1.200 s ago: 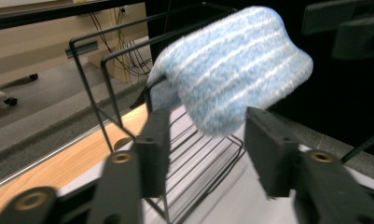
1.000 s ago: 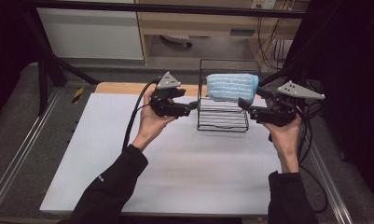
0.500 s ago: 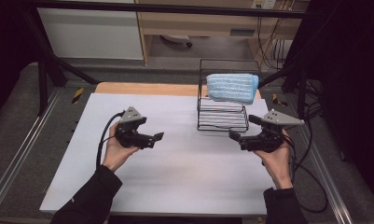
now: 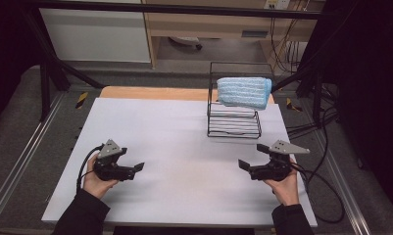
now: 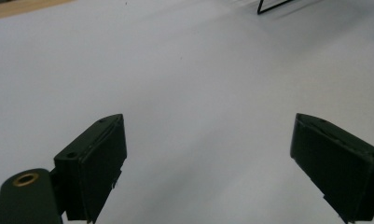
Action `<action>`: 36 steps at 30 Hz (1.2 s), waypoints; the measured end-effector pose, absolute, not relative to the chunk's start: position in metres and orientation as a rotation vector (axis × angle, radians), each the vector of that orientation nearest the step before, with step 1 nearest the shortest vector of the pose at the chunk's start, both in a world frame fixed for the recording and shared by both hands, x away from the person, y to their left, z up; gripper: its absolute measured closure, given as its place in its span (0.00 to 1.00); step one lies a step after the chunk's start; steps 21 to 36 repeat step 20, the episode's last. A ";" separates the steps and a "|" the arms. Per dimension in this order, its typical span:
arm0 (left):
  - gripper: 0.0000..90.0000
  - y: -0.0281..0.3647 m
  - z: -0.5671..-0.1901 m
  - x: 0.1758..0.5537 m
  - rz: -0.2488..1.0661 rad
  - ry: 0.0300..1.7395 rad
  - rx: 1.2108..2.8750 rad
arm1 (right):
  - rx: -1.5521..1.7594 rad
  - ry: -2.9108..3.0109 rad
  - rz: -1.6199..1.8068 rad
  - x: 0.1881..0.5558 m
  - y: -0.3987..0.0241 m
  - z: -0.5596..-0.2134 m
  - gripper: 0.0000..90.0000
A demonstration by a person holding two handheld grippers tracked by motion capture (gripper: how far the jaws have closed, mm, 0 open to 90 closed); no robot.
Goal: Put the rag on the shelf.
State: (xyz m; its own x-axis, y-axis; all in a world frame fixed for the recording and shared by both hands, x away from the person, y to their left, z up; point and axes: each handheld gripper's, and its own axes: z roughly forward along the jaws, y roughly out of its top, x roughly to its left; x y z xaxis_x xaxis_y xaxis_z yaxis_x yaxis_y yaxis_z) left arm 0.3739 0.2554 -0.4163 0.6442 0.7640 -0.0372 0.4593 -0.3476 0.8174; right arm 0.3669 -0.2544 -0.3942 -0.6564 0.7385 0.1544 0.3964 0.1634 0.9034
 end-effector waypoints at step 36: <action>0.11 0.281 -0.443 0.355 0.433 0.994 1.990 | 1.119 2.256 1.385 0.357 -0.269 -0.444 0.01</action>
